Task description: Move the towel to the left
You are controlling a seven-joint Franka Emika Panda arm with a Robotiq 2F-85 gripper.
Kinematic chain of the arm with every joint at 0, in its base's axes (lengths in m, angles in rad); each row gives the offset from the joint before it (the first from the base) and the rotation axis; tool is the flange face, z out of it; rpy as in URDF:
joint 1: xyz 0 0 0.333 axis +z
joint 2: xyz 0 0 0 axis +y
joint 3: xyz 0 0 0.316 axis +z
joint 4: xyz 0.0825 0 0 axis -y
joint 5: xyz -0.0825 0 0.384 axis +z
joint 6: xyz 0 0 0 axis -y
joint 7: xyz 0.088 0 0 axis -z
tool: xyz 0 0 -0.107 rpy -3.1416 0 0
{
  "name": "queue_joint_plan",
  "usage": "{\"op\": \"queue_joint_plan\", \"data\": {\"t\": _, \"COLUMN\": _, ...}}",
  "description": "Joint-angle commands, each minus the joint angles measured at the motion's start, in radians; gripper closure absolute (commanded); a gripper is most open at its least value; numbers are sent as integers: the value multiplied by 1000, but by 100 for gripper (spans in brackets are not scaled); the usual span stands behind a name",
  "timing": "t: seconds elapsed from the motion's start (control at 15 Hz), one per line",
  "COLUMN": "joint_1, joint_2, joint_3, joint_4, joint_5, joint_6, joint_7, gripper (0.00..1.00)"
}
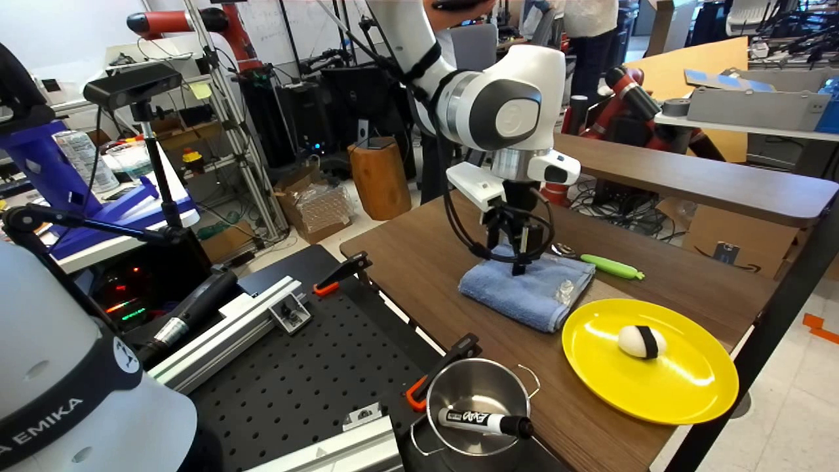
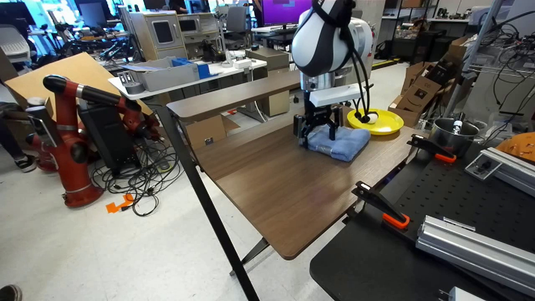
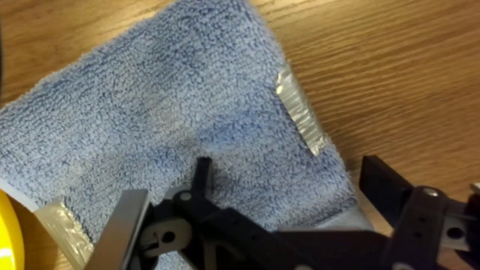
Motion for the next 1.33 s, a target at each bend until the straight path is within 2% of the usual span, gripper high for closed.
{"op": "queue_joint_plan", "data": {"t": 0.0, "joint_1": 38, "joint_2": 35, "joint_3": -4, "joint_4": 79, "joint_5": -58, "joint_6": -60, "joint_7": 10, "gripper": 0}}
{"op": "queue_joint_plan", "data": {"t": 1.27, "joint_1": 198, "joint_2": 207, "joint_3": 29, "joint_4": 407, "joint_5": -240, "joint_6": -296, "joint_7": -15, "gripper": 0}}
